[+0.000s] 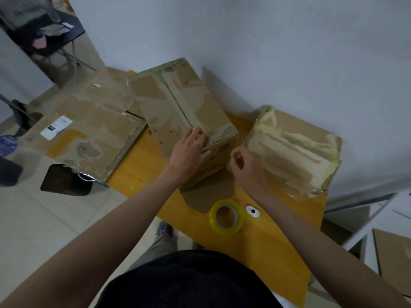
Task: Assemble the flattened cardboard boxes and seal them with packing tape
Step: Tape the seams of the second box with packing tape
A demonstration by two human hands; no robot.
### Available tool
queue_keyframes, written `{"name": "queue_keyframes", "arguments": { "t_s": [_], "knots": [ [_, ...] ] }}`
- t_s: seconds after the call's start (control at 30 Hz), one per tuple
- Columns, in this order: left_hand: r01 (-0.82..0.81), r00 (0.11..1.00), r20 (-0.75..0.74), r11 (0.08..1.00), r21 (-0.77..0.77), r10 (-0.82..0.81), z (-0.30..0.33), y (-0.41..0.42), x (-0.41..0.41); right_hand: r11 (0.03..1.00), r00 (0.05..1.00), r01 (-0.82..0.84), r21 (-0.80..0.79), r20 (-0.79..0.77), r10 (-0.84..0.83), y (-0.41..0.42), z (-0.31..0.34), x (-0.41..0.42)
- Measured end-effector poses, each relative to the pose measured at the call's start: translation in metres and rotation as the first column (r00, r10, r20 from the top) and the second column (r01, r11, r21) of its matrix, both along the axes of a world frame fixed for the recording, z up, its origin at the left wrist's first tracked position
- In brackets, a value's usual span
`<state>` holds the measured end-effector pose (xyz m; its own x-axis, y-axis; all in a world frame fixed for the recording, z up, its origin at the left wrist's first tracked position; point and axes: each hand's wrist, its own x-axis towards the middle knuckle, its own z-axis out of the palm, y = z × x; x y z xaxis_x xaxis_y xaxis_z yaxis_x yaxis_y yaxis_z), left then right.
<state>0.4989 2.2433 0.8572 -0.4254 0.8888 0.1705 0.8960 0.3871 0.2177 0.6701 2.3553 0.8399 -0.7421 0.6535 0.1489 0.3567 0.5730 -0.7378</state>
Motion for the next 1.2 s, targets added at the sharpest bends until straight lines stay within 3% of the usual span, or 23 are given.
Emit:
{"name": "queue_keyframes", "arguments": {
  "t_s": [0.1, 0.23, 0.37, 0.63, 0.8, 0.87, 1.0, 1.2],
  "knots": [
    [0.112, 0.994, 0.008, 0.989, -0.093, -0.112, -0.007, -0.008, -0.004, 0.977, 0.995, -0.078, 0.198, -0.04, 0.088, -0.001, 0.017, -0.018],
    [0.285, 0.957, 0.091, 0.945, -0.159, -0.274, -0.008, -0.028, -0.021, 0.905, 0.945, -0.311, 0.289, 0.197, 0.262, -0.009, 0.019, -0.039],
    [0.372, 0.928, 0.106, 0.896, -0.243, -0.356, -0.001, -0.03, -0.056, 0.854, 0.881, -0.406, 0.325, 0.388, 0.271, -0.016, 0.009, -0.05],
    [0.477, 0.872, 0.063, 0.813, -0.335, -0.486, 0.002, -0.001, -0.147, 0.867, 0.875, -0.328, 0.375, 0.467, 0.129, -0.021, 0.016, -0.062],
    [0.357, 0.93, 0.052, 0.859, -0.367, -0.364, 0.007, 0.012, -0.226, 0.908, 0.896, -0.151, 0.391, 0.441, -0.041, -0.04, 0.025, -0.082],
    [0.448, 0.886, 0.066, 0.814, -0.368, -0.458, 0.01, 0.016, -0.218, 0.927, 0.877, -0.1, 0.363, 0.472, -0.091, -0.055, 0.025, -0.093],
    [0.712, 0.694, 0.141, 0.645, -0.277, -0.706, 0.002, 0.012, -0.174, 0.928, 0.804, -0.025, 0.373, 0.558, -0.203, -0.079, 0.016, -0.106],
    [0.693, 0.707, 0.116, 0.651, -0.309, -0.698, -0.002, 0.028, -0.259, 0.943, 0.773, 0.02, 0.332, 0.593, -0.225, -0.087, 0.008, -0.107]
  ]
}}
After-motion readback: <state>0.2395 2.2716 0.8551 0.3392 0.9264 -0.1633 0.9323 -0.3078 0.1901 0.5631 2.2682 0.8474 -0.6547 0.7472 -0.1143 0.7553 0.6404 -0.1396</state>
